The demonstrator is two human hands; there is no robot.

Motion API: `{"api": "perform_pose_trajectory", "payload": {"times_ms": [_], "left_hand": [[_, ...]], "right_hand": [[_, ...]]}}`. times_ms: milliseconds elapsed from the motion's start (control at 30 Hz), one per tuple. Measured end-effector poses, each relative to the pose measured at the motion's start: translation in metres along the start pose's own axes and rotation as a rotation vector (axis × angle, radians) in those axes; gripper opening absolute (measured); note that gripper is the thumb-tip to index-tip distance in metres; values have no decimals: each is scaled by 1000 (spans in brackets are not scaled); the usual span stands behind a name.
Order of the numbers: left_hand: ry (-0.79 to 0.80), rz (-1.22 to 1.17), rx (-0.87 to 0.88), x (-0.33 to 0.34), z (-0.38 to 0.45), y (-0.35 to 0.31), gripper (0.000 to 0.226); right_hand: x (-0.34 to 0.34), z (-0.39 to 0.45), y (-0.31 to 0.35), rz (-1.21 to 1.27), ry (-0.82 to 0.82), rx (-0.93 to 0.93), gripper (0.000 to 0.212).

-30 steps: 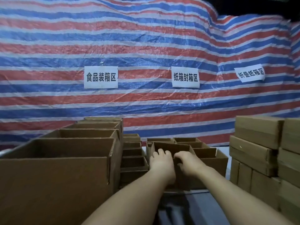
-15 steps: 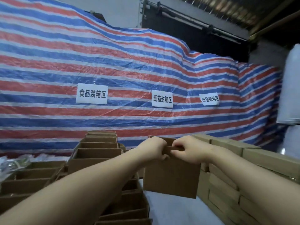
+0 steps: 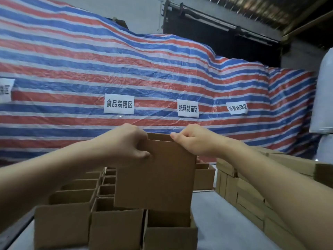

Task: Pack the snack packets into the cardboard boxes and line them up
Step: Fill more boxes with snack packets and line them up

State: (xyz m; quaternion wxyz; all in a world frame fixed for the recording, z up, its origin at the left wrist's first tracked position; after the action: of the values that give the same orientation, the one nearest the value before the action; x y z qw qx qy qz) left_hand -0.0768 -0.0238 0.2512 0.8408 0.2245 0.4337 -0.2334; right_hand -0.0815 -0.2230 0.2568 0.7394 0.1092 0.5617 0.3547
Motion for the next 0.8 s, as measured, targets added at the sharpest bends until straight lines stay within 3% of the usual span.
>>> {"api": "perform_pose_trajectory", "payload": {"times_ms": [267, 367, 633, 800], "left_hand": [[57, 42, -115, 31, -110, 27, 13], [122, -12, -168, 64, -139, 26, 25], [347, -113, -275, 161, -187, 31, 22], [429, -155, -301, 198, -194, 29, 35]], "right_hand": [[111, -6, 22, 14, 42, 34, 60], [155, -12, 7, 41, 11, 55, 59], [246, -18, -41, -25, 149, 161, 20], [280, -11, -55, -36, 174, 109, 63]]}}
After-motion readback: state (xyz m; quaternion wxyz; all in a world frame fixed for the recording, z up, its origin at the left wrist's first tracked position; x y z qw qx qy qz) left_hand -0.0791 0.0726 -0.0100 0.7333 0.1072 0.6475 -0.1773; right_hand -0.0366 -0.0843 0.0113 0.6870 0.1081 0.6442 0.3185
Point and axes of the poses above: each hand's wrist, its own z-axis towards the middle knuckle, its own x-axis out of the palm, y = z × x, the point moved 4 cm from there along z, towards the middle knuckle, and after that the axes turned 11 degrees about z, right-handed, at the moved point
